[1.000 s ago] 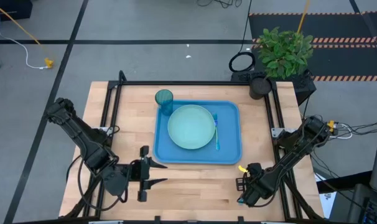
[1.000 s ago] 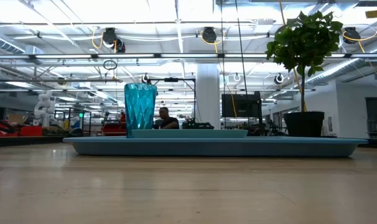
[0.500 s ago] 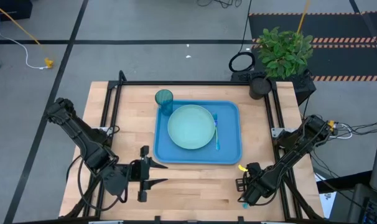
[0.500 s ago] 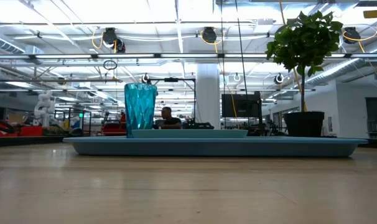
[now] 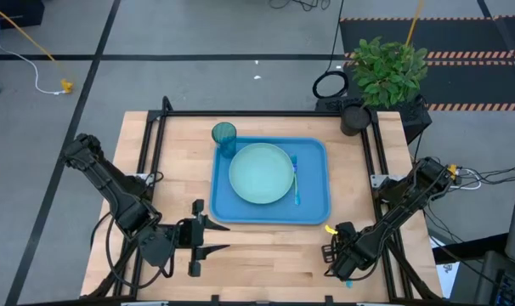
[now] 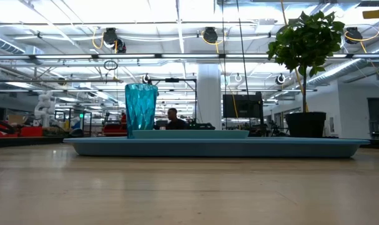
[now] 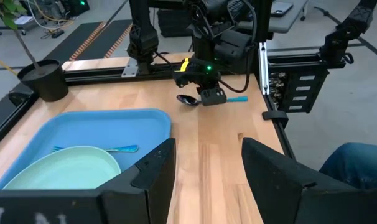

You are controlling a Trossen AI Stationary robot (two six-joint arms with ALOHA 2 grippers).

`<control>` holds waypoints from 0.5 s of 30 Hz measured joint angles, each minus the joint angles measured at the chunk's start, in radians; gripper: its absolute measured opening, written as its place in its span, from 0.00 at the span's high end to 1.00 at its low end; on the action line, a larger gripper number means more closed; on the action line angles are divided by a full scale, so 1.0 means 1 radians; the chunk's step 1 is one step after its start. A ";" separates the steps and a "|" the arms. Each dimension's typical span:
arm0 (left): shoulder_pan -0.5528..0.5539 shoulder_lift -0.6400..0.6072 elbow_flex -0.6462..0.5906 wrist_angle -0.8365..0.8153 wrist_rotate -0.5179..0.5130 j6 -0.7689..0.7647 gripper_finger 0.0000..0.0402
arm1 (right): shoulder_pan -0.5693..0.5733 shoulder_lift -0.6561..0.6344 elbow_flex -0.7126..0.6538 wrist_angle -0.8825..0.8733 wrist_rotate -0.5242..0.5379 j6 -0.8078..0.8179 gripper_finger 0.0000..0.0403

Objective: Pick and place plate/cup/fork/spoon on tray
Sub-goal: Put the blue spoon on the blue serving tray

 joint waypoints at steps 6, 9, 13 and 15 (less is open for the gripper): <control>0.000 0.000 0.000 0.000 0.000 0.000 0.54 | 0.000 -0.004 0.000 0.000 -0.003 -0.053 0.97; 0.000 0.000 0.000 0.000 0.000 0.000 0.54 | 0.000 -0.016 0.000 -0.001 -0.003 -0.069 0.99; 0.000 0.000 0.000 0.000 0.000 0.000 0.54 | 0.000 -0.038 -0.001 -0.008 0.000 -0.088 0.99; 0.000 0.000 0.000 -0.002 0.000 0.000 0.54 | 0.000 -0.050 -0.003 -0.019 0.023 -0.105 1.00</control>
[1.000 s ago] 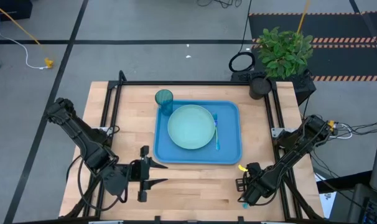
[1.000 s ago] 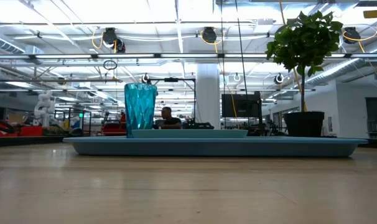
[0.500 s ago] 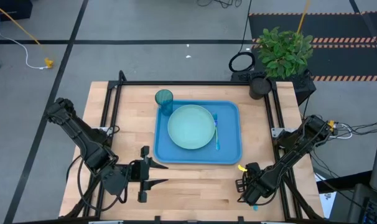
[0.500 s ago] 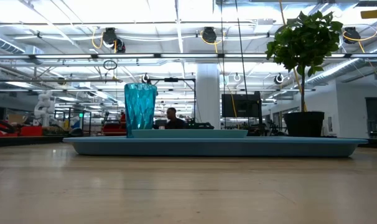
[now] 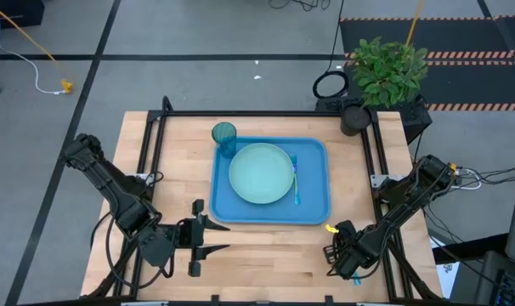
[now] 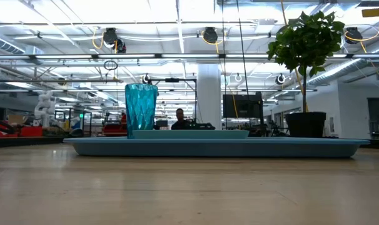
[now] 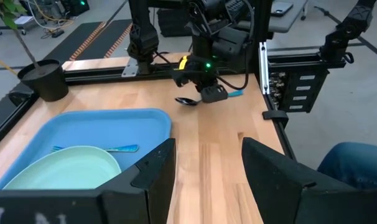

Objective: Pick and place plate/cup/fork/spoon on tray
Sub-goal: Put the blue spoon on the blue serving tray

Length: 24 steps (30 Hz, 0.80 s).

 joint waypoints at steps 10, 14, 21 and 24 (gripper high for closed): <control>0.008 0.000 0.000 -0.004 0.000 0.050 0.54 | -0.012 -0.089 0.000 -0.012 0.111 -0.034 1.00; 0.031 0.000 0.000 -0.004 0.000 0.072 0.54 | -0.033 -0.127 0.001 -0.027 0.178 -0.085 1.00; 0.076 0.000 0.000 0.015 -0.001 0.114 0.54 | -0.133 -0.187 0.002 -0.037 0.286 -0.208 1.00; 0.092 0.000 0.000 0.014 -0.002 0.129 0.54 | -0.208 -0.199 0.002 -0.059 0.301 -0.279 1.00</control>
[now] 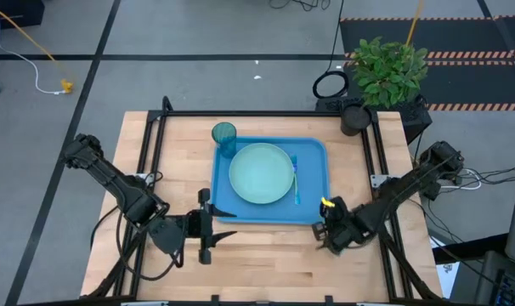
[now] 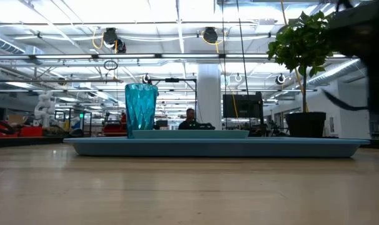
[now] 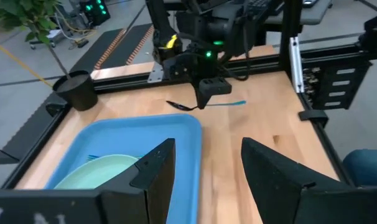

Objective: Pick and place plate/cup/fork/spoon on tray
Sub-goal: Put the blue spoon on the blue serving tray

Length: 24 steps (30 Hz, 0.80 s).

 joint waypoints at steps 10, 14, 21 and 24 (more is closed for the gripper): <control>0.025 0.000 0.000 0.000 0.001 0.005 0.54 | -0.299 -0.011 0.000 0.066 0.041 -0.264 1.00; 0.025 0.000 0.000 0.000 0.001 0.005 0.54 | -0.404 -0.011 0.000 0.131 0.039 -0.344 1.00; 0.021 0.000 0.000 -0.001 0.001 -0.002 0.54 | -0.556 -0.011 0.001 0.190 0.010 -0.482 1.00; 0.017 0.000 0.000 -0.001 0.002 -0.004 0.54 | -0.601 -0.011 0.001 0.203 0.013 -0.524 0.99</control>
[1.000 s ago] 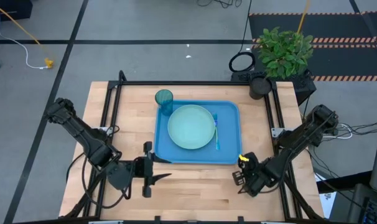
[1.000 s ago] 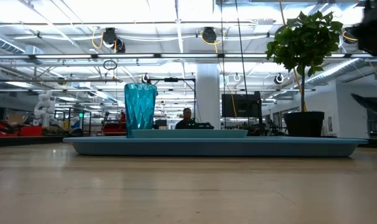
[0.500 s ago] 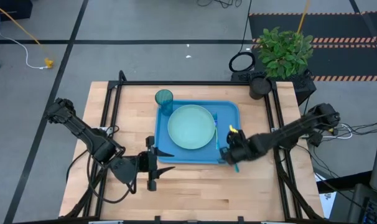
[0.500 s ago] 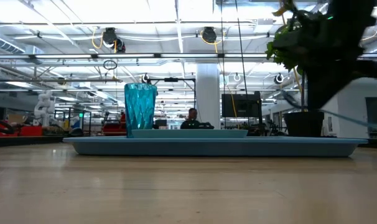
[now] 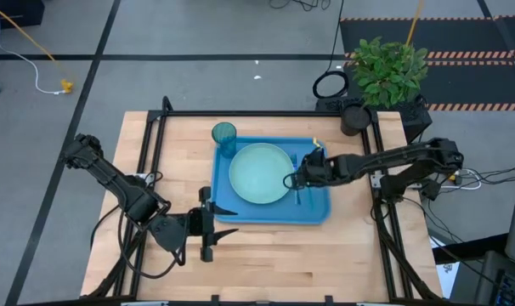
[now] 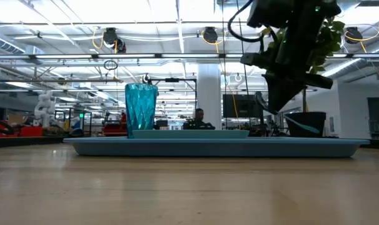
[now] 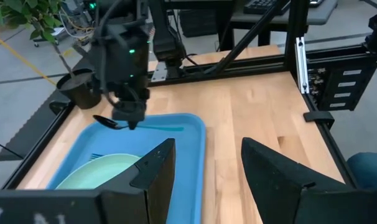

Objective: Pick and place plate/cup/fork/spoon on tray
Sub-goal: Put the blue spoon on the blue serving tray

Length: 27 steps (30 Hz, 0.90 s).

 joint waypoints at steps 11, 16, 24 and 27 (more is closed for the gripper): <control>0.000 0.000 0.000 0.000 0.000 -0.002 0.54 | -0.093 0.013 0.000 0.039 -0.030 -0.057 0.99; 0.001 0.000 0.000 -0.001 0.000 0.000 0.54 | -0.111 0.053 0.000 0.049 -0.059 -0.107 0.99; 0.001 0.000 0.000 -0.004 0.000 0.002 0.54 | -0.123 0.082 0.000 0.067 -0.055 -0.109 0.99; 0.001 0.000 0.000 -0.004 0.000 0.007 0.54 | -0.131 0.082 0.000 0.067 -0.055 -0.120 0.99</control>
